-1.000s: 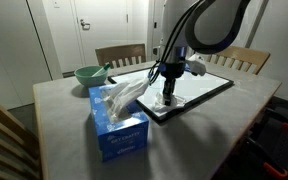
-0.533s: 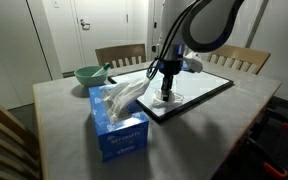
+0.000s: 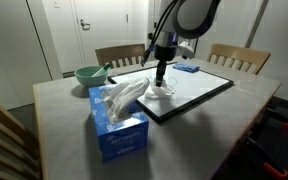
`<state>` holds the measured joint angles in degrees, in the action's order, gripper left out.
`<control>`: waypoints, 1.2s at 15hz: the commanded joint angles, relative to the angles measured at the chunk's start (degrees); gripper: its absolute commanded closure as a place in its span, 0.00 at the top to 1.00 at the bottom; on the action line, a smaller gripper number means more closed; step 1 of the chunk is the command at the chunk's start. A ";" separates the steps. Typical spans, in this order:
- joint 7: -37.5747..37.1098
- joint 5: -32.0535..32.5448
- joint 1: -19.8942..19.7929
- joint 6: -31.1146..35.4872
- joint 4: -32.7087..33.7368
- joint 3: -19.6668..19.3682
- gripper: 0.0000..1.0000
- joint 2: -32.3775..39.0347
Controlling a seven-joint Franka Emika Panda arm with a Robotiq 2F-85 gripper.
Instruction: Pick up the wipe and rub the white board
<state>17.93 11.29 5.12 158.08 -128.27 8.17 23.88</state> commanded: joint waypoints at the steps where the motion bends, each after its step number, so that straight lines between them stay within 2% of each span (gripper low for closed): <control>1: 3.81 -1.59 -2.43 -2.09 4.19 1.44 0.00 3.24; 5: 5.91 -2.57 -4.09 -4.97 7.95 2.32 0.00 6.35; 6: 2.79 -0.88 -2.20 -2.53 4.92 0.63 0.00 4.01; 14: 2.87 -0.94 -2.15 -2.69 5.39 0.67 0.00 4.50; 18: 5.89 -3.78 -4.74 -1.02 6.10 3.20 0.00 8.26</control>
<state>20.85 10.05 2.96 155.58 -122.96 8.97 28.98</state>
